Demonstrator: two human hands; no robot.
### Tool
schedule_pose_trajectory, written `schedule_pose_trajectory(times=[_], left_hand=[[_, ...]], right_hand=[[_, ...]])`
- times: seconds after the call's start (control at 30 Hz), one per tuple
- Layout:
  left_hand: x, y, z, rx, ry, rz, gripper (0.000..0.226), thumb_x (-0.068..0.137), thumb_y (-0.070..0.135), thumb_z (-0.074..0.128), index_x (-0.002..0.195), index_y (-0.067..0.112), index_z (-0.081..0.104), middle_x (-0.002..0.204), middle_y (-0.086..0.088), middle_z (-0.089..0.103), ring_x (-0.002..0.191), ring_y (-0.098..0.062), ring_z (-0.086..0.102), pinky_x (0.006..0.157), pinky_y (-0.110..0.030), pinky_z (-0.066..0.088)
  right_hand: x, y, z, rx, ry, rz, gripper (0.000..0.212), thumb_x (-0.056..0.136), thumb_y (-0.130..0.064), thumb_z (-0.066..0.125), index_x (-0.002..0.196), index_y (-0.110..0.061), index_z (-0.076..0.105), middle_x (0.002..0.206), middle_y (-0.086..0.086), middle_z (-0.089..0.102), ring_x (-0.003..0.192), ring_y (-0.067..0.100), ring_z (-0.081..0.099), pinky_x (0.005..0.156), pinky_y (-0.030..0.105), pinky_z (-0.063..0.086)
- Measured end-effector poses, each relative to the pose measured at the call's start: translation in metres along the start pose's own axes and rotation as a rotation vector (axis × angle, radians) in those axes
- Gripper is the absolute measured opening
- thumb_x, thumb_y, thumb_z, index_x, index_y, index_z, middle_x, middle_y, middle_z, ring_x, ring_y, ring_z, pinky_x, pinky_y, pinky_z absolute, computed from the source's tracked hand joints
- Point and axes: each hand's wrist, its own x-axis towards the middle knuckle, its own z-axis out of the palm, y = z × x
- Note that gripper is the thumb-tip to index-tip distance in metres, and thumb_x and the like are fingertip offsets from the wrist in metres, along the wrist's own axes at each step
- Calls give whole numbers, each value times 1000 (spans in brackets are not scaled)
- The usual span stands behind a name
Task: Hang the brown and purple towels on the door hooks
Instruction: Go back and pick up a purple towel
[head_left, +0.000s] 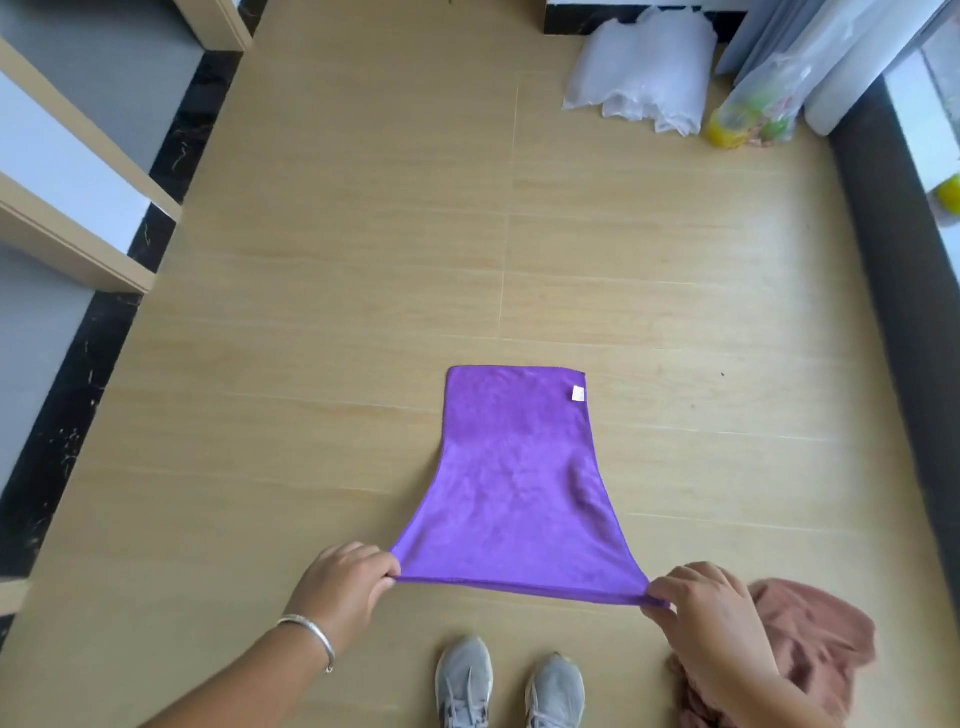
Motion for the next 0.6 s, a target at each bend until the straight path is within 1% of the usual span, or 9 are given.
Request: schedule_pose_trajectory(times=[0.07, 0.13, 0.17, 0.2, 0.23, 0.27, 0.3, 0.4, 0.6], left_hand=[[-4, 0, 23, -14, -46, -6, 42, 38, 26, 97, 57, 34, 61, 52, 20, 52, 49, -4, 54, 45, -11, 39], [-2, 1, 40, -11, -73, -12, 39, 40, 26, 96, 57, 33, 62, 53, 19, 53, 51, -4, 56, 45, -11, 39], [2, -1, 48, -7, -74, -13, 34, 48, 26, 94, 61, 32, 63, 57, 18, 56, 56, -6, 58, 48, -12, 40], [6, -3, 58, -37, -82, -29, 23, 61, 27, 87, 68, 30, 65, 65, 16, 60, 65, -8, 61, 55, -16, 41], [12, -7, 70, -60, -76, -61, 11, 76, 27, 75, 77, 28, 65, 75, 13, 62, 77, -12, 61, 62, -22, 41], [19, -11, 81, -84, -95, -101, 2, 85, 25, 64, 84, 26, 63, 82, 10, 63, 85, -16, 59, 67, -27, 38], [26, -16, 93, -129, -89, -133, 4, 88, 23, 58, 87, 25, 62, 85, 8, 63, 87, -19, 58, 68, -29, 35], [60, -28, 126, -188, -60, -226, 6, 90, 20, 54, 88, 24, 58, 84, 6, 64, 83, -23, 55, 64, -32, 31], [159, -55, 180, -196, -6, -282, 7, 90, 20, 56, 93, 24, 61, 86, 1, 68, 83, -28, 60, 62, -31, 36]], right_hand=[[-3, 5, 18, -15, -16, -18, 38, 34, -26, 99, 52, -33, 65, 51, -15, 55, 57, 18, 61, 56, 30, 46], [-1, 12, 38, -29, -47, -12, 34, 40, -28, 97, 54, -32, 67, 53, -14, 57, 60, 19, 61, 58, 30, 45], [3, 16, 48, -31, -75, 3, 28, 48, -30, 95, 58, -32, 69, 56, -13, 59, 65, 19, 62, 62, 30, 43], [8, 20, 58, -25, -89, 24, 19, 60, -33, 89, 64, -32, 71, 61, -13, 61, 73, 19, 61, 67, 30, 39], [15, 23, 69, -21, -68, 36, 10, 71, -37, 81, 73, -33, 72, 68, -13, 63, 82, 18, 60, 71, 28, 34], [24, 26, 80, -15, -60, 43, 6, 80, -40, 72, 81, -34, 73, 75, -13, 65, 89, 16, 58, 74, 27, 30], [34, 28, 90, -6, -63, 46, 10, 86, -42, 64, 87, -35, 72, 80, -13, 65, 94, 15, 55, 75, 27, 27], [71, 39, 118, -7, -58, 80, 18, 91, -37, 52, 97, -35, 68, 92, -12, 66, 99, 17, 53, 76, 28, 27], [154, 62, 164, -5, 13, 124, 17, 92, -34, 52, 95, -32, 68, 94, -7, 67, 95, 22, 54, 73, 31, 30]])
